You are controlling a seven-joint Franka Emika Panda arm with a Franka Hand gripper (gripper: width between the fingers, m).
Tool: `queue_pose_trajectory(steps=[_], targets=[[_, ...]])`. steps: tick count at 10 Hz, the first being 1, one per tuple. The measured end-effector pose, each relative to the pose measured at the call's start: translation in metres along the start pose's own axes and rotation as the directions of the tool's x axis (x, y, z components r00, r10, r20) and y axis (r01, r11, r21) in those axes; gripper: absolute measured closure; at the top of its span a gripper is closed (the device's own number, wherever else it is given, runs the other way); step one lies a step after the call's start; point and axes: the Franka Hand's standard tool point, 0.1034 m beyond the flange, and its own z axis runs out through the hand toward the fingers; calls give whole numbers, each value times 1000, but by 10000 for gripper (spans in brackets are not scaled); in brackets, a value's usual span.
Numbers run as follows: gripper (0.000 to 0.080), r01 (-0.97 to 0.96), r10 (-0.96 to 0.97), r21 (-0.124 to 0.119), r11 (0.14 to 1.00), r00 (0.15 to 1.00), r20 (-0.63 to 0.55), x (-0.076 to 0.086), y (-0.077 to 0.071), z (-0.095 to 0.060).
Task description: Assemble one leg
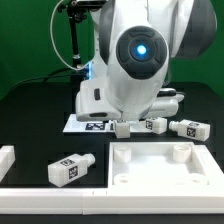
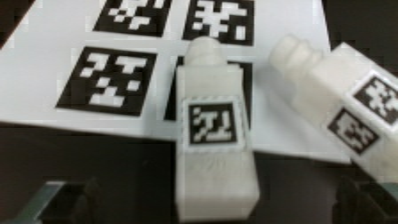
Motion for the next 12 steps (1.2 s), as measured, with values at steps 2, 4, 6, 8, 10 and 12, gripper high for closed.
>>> queue_pose_trajectory(steps=[2, 4, 6, 8, 10, 12], targets=[[150, -1, 1, 1, 1000, 1000, -4, -1, 0, 6], [150, -1, 1, 1, 1000, 1000, -5, 0, 0, 6], [150, -33, 34, -16, 999, 999, 24, 0, -1, 22], [150, -45, 47, -37, 998, 997, 64, 7, -4, 33], [197, -46, 48, -36, 998, 997, 62, 7, -4, 33], [372, -46, 48, -36, 998, 997, 62, 7, -4, 33]])
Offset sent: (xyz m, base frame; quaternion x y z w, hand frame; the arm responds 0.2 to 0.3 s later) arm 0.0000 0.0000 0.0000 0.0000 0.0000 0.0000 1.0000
